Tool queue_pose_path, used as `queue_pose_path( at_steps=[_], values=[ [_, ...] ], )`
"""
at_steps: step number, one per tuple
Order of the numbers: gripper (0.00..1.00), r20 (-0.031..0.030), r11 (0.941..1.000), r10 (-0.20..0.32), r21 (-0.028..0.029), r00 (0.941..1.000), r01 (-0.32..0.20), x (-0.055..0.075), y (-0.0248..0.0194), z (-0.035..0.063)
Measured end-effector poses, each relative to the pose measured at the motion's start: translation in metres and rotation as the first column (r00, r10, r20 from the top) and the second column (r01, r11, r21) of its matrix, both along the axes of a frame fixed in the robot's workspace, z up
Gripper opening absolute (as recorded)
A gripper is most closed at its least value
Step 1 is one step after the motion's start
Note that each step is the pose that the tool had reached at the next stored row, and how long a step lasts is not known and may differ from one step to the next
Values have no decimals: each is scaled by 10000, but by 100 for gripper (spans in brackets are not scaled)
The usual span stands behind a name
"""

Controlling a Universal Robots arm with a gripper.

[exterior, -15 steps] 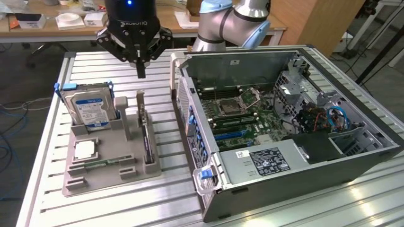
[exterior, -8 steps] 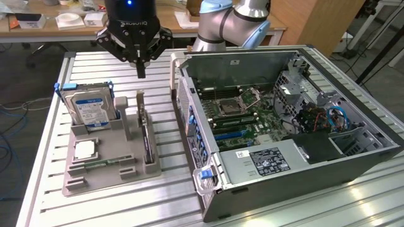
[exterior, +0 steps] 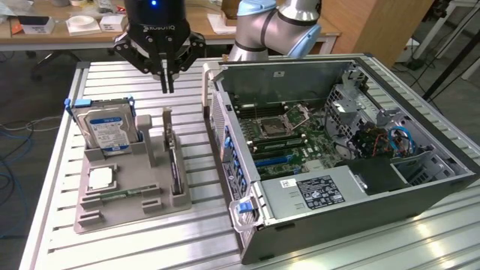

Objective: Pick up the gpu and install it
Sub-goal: 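Pick up the gpu and move the gpu toward the slot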

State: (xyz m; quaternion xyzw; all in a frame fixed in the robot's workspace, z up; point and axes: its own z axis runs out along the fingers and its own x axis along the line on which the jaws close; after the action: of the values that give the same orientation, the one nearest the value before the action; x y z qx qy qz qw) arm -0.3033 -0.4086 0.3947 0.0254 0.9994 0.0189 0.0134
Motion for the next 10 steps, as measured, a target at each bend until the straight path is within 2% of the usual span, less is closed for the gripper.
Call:
queue_pose_path(
  at_steps=[7,8,10],
  values=[
    [17,-1,10000,-1,-3,10000,1,-1,-9,-124],
    [19,0,10000,0,-2,10000,0,-1,-15,-142],
    [30,-1,10000,0,-2,10000,0,-1,-34,-178]
  ],
)
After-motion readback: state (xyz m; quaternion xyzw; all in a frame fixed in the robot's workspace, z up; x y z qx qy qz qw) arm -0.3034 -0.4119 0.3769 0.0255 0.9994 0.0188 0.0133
